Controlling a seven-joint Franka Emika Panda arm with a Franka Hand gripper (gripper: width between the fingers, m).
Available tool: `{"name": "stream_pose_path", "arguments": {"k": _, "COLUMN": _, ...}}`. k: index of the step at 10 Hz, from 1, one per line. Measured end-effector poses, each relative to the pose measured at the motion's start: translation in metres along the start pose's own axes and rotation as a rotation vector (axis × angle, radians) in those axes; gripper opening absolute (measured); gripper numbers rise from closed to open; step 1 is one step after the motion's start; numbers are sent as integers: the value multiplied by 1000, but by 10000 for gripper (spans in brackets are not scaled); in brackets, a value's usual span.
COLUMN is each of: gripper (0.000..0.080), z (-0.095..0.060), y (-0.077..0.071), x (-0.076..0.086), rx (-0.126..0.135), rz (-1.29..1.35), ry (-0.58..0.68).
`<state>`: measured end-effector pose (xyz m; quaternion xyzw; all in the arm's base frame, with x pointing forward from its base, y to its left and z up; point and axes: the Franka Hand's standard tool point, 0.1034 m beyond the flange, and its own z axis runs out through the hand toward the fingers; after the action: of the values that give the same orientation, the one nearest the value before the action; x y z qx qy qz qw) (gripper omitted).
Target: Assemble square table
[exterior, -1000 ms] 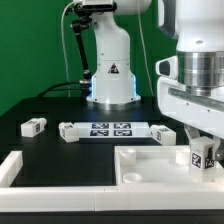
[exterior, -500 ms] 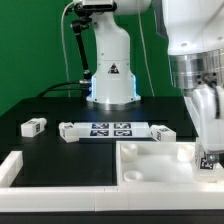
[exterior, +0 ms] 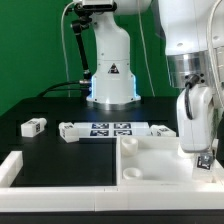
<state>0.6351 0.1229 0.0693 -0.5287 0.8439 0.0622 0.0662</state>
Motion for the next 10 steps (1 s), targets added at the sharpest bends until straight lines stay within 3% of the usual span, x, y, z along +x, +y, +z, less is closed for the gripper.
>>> {"name": "stream_pose_path", "arguments": {"k": 3, "gripper": 296, "z": 1, "y": 1, "x": 1, "rx": -1, "rz": -19, "ry": 7}}
{"name": "stream_pose_path", "arguments": {"k": 4, "gripper": 513, "z": 1, "y": 1, "x": 1, "rx": -1, "rz": -20, "ry": 7}}
{"name": "stream_pose_path", "arguments": {"k": 5, "gripper": 513, "z": 1, "y": 1, "x": 1, "rx": -1, "rz": -21, "ry": 7}}
{"name": "stream_pose_path", "arguments": {"k": 6, "gripper": 620, "z": 0, "y": 1, "x": 0, "rx": 0, "rz": -27, "ry": 6}}
{"name": "stream_pose_path", "arguments": {"k": 8, "gripper": 641, "z": -19, "y": 15, "x": -6, "rx": 1, "rz": -60, "ry": -9}}
{"name": "stream_pose_path", "arguments": {"k": 10, "gripper": 648, "z": -31, "y": 29, "x": -10, "rx": -29, "rz": -74, "ry": -13}}
